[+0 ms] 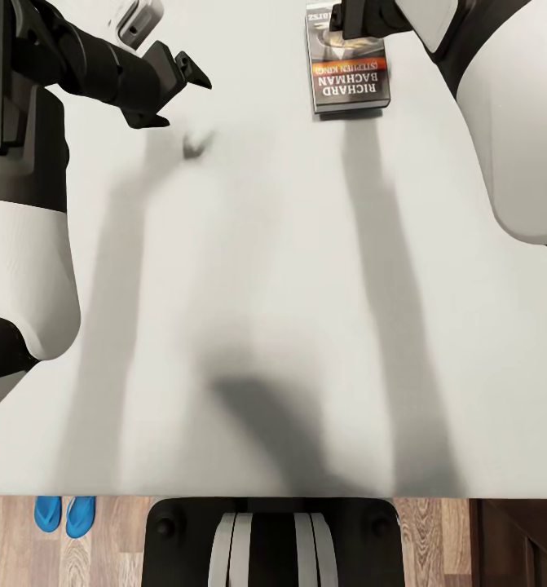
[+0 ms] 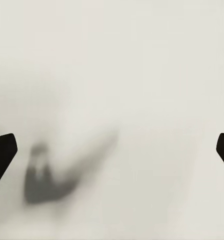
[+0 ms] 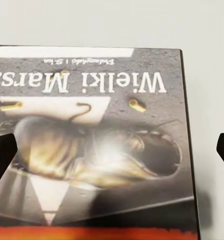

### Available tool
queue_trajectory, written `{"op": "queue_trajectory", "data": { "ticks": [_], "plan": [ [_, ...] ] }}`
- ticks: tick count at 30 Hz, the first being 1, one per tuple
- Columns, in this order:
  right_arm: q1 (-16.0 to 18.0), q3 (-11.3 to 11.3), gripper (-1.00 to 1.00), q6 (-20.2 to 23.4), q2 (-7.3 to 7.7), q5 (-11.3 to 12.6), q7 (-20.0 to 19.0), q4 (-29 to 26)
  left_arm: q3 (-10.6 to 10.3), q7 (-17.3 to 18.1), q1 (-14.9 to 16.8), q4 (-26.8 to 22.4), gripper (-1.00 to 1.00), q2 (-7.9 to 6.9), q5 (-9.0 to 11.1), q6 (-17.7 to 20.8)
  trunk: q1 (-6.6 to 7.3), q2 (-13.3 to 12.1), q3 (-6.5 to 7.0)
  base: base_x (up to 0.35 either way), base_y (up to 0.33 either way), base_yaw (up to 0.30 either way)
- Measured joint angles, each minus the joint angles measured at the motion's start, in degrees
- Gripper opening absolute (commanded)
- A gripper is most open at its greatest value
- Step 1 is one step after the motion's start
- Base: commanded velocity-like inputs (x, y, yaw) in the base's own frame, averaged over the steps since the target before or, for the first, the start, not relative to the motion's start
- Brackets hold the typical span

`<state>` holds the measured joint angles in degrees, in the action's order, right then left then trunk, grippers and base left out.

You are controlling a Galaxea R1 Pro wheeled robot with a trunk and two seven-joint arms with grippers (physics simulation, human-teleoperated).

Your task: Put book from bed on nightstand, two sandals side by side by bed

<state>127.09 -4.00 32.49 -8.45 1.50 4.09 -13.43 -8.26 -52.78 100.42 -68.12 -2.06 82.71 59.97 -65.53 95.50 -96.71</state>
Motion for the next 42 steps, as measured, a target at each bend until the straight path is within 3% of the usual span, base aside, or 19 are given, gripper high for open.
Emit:
{"op": "queue_trajectory", "data": {
  "ticks": [33,42],
  "plan": [
    [-0.61,-0.16,1.0,-0.91,-0.29,-0.32,0.05,1.61,-0.07,0.0,-0.08,-0.04,1.0,-0.02,0.0,0.0,0.0,0.0,0.0,0.001,0.0,0.0],
    [-2.73,-0.26,1.0,-1.78,-0.48,-0.67,0.02,-1.52,0.02,0.19,-1.54,0.3,1.0,-0.51,-0.78,-0.03,0.01,0.0,0.01,0.0,0.0,0.0]
  ]
}}
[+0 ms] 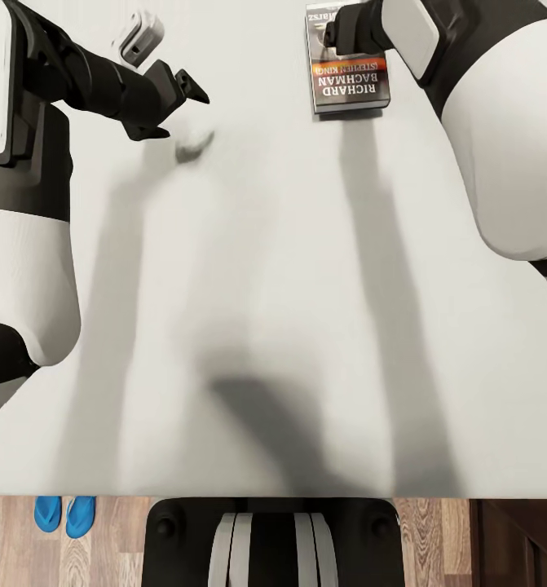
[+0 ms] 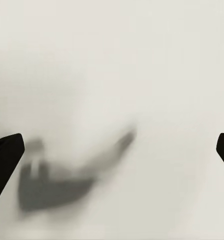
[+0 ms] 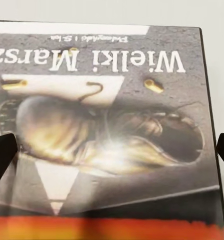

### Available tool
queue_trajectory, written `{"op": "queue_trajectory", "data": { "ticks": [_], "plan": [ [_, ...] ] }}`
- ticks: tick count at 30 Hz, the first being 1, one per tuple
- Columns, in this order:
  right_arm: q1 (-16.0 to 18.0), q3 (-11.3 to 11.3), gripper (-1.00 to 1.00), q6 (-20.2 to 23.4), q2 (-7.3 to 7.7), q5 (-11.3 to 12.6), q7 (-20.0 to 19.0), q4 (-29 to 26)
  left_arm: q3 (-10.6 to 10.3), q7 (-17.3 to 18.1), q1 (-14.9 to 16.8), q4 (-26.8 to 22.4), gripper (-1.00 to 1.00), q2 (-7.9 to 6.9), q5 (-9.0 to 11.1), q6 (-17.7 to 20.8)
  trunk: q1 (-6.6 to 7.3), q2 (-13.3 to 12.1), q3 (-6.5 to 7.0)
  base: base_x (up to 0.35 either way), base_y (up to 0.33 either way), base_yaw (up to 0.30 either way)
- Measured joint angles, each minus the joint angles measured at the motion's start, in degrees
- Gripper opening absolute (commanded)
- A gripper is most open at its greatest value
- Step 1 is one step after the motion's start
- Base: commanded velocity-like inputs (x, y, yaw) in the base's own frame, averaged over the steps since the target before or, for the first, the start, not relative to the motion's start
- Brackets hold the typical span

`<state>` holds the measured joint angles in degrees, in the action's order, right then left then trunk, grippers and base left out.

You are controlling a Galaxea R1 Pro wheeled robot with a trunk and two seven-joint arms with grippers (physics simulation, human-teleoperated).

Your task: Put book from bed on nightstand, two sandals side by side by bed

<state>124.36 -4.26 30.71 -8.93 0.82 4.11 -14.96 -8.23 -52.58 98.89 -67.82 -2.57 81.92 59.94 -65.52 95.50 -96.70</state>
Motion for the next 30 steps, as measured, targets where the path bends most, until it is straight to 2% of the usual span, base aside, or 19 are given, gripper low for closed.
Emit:
{"op": "queue_trajectory", "data": {
  "ticks": [7,30],
  "plan": [
    [0.0,0.0,1.0,0.01,-0.01,0.39,-0.04,-2.26,0.0,-0.02,0.0,0.0,1.0,0.0,-0.02,-0.01,0.0,0.0,0.0,0.0,0.0,0.0],
    [-0.01,0.0,1.0,0.01,-0.01,0.4,-0.04,-2.28,0.0,-0.03,0.0,0.0,1.0,0.0,-0.02,0.0,0.0,0.0,0.0,0.0,0.0,0.0]
  ]
}}
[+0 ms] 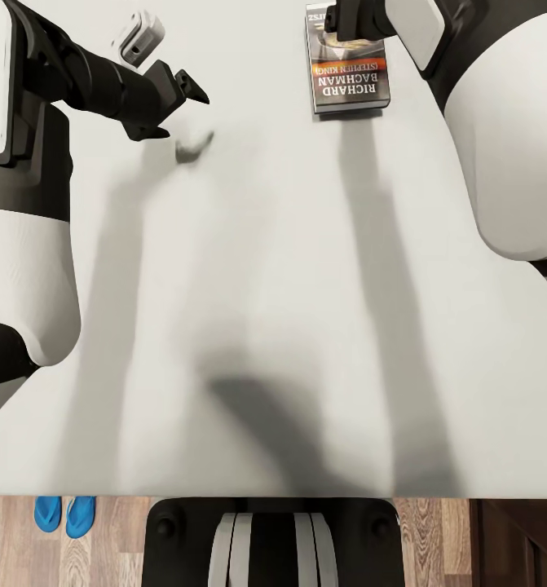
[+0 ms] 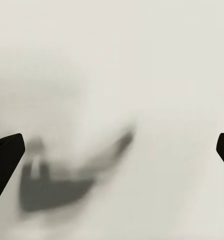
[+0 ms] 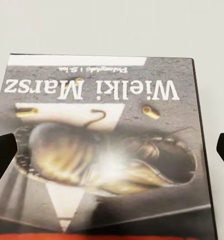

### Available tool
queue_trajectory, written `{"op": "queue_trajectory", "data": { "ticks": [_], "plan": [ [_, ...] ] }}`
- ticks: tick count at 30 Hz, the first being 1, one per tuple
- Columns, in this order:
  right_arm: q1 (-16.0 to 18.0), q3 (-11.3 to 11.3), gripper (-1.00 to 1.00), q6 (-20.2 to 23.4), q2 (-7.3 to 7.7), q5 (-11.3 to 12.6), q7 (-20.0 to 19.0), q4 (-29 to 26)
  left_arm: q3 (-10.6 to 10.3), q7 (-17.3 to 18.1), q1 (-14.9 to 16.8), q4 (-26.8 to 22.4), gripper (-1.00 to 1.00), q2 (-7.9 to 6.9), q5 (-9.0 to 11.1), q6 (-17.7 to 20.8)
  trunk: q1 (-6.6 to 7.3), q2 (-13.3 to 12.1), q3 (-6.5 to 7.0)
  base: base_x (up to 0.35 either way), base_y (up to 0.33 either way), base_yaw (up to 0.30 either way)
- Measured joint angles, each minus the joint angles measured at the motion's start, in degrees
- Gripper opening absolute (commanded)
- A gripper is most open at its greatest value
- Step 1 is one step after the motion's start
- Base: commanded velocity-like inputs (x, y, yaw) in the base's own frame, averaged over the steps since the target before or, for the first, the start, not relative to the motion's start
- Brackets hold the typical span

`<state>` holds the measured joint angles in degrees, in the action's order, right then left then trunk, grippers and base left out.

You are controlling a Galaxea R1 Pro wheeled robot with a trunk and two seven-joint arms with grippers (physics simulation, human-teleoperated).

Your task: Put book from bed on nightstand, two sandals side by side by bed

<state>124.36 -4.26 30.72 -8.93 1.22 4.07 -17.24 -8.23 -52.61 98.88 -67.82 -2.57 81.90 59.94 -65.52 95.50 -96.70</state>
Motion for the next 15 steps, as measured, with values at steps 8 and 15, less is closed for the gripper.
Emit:
{"op": "queue_trajectory", "data": {
  "ticks": [8,15],
  "plan": [
    [1.55,0.03,1.0,0.22,-0.17,-0.08,0.09,2.57,-0.06,-0.14,-0.24,-0.14,1.0,-0.82,1.57,-0.52,-0.01,0.0,-0.01,0.0,0.0,0.0],
    [1.86,-0.01,1.0,0.23,-0.2,-0.11,0.13,4.81,-0.07,-0.14,-0.28,-0.36,1.0,-1.04,2.51,-0.74,-0.01,0.0,-0.01,0.0,0.0,0.0]
  ]
}}
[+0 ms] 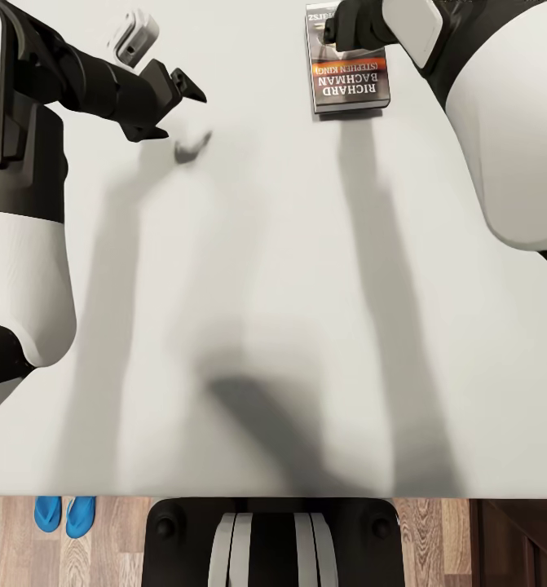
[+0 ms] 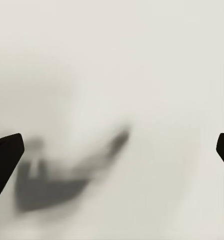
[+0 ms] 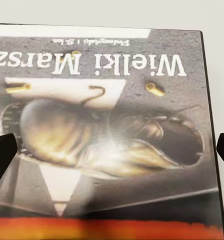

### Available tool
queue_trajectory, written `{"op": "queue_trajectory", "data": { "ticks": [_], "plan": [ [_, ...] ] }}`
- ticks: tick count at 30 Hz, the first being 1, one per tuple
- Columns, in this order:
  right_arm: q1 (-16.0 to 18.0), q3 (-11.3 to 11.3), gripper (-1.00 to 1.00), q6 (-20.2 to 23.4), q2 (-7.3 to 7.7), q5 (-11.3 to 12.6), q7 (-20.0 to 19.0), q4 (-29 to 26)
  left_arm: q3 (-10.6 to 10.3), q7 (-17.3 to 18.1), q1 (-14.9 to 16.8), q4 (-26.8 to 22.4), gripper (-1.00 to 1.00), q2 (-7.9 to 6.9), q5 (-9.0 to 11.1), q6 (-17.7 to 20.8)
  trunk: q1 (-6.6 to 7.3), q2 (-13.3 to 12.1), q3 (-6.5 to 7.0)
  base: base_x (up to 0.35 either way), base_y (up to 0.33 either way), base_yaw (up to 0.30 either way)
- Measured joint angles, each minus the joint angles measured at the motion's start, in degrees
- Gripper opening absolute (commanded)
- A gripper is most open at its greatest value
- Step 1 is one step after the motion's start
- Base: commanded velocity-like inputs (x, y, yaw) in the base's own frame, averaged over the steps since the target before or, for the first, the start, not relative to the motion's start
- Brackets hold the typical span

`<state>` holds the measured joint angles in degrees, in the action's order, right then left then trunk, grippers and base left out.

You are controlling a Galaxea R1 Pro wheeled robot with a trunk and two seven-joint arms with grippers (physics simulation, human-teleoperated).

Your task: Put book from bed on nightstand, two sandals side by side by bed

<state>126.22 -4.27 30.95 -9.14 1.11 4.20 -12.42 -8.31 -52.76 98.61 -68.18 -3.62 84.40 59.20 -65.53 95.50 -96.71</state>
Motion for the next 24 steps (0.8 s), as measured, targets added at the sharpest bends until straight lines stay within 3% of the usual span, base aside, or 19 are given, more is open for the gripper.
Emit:
{"op": "queue_trajectory", "data": {
  "ticks": [6,8,24],
  "plan": [
    [0.09,-0.02,1.0,0.0,-0.01,-0.01,0.01,0.29,0.0,0.0,0.0,-0.07,1.0,-0.02,0.25,-0.08,0.0,0.0,0.0,0.0,0.0,0.0],
    [0.11,-0.03,1.0,0.0,-0.01,-0.01,0.01,0.35,-0.01,-0.17,-0.01,-0.1,1.0,-0.01,-0.81,0.27,0.0,0.0,0.0,0.0,0.0,0.0],
    [0.15,0.0,1.0,0.01,-0.01,-0.02,0.02,0.5,0.09,-0.19,0.06,-0.57,1.0,0.02,-1.44,0.65,0.0,0.0,0.0,0.0,0.0,0.0]
  ]
}}
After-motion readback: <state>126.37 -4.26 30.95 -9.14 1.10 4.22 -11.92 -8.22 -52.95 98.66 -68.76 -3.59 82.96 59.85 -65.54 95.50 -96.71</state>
